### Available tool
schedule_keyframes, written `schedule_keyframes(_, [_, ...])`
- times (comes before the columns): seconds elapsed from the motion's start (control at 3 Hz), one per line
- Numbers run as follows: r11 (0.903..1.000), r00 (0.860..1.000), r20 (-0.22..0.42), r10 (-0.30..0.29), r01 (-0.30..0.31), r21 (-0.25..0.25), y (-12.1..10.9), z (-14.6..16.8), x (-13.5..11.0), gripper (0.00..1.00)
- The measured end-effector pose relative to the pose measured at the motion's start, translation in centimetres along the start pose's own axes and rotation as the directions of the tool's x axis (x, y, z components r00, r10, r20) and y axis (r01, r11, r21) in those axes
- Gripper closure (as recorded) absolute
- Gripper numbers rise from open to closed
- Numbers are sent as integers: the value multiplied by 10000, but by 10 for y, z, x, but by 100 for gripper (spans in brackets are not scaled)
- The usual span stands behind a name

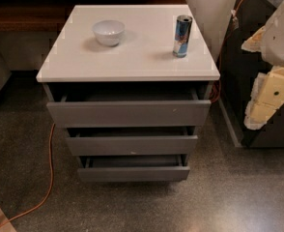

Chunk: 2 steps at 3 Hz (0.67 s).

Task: Place redbull can into bottom drawer

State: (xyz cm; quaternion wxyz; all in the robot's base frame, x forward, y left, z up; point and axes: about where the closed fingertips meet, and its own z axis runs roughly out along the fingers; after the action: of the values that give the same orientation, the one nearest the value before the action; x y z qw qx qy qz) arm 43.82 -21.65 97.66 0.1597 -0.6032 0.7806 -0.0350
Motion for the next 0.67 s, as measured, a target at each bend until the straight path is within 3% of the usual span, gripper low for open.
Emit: schedule_keyframes(0.67, [10000,10000,-12,-61,61,18,7,12,-4,0])
